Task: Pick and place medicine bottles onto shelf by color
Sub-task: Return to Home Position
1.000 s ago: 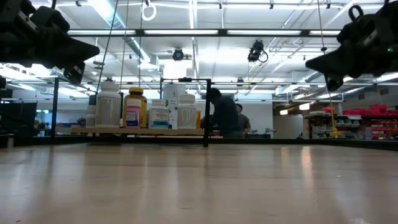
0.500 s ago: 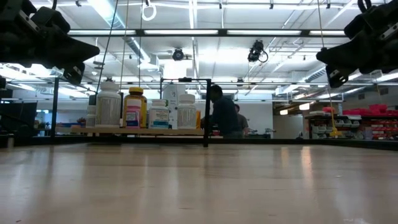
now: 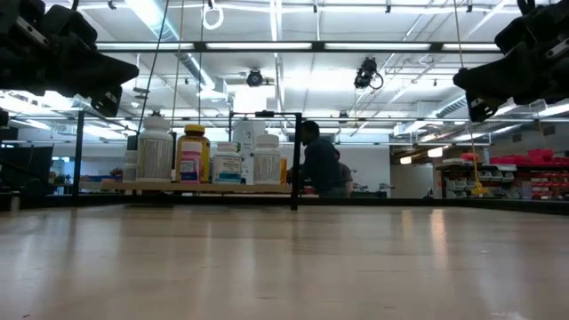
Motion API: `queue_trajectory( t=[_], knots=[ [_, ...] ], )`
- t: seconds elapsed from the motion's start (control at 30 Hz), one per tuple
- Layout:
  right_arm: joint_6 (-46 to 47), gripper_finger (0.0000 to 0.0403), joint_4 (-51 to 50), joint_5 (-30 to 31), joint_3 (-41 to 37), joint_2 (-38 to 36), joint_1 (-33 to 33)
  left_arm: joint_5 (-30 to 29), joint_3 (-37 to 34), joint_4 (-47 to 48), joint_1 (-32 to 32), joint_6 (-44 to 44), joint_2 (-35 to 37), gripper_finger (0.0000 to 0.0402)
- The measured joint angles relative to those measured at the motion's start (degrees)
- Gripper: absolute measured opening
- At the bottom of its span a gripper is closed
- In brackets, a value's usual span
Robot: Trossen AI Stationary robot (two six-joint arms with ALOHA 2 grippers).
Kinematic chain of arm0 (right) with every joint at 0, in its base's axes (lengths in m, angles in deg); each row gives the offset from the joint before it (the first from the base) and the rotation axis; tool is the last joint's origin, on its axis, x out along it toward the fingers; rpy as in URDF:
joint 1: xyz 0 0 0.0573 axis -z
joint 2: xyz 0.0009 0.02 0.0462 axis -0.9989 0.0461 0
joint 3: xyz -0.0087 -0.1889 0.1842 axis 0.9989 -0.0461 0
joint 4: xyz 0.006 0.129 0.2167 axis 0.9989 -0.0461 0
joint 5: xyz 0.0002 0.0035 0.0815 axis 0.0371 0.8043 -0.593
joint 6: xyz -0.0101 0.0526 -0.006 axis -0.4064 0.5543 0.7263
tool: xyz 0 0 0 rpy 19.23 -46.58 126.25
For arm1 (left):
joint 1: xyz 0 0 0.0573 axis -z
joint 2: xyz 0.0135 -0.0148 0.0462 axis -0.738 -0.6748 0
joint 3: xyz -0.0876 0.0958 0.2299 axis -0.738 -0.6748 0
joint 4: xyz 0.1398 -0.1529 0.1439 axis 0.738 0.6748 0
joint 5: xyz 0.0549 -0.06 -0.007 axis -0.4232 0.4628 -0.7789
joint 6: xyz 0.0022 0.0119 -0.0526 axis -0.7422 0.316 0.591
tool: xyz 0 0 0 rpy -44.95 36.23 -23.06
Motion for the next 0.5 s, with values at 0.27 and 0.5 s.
queue_trajectory(
  t=[0.27,0.5],
  knots=[
    [0.1,0.002,0.0,0.0,0.0,0.0,0.0,0.2,0.0,-0.4,0.0,0.6,0.0,0.0021],
    [0.1,0.002,0.0,-0.2,0.0,0.0,0.0,0.2,0.0,-0.7,0.0,0.4,0.0,0.0031]
  ],
)
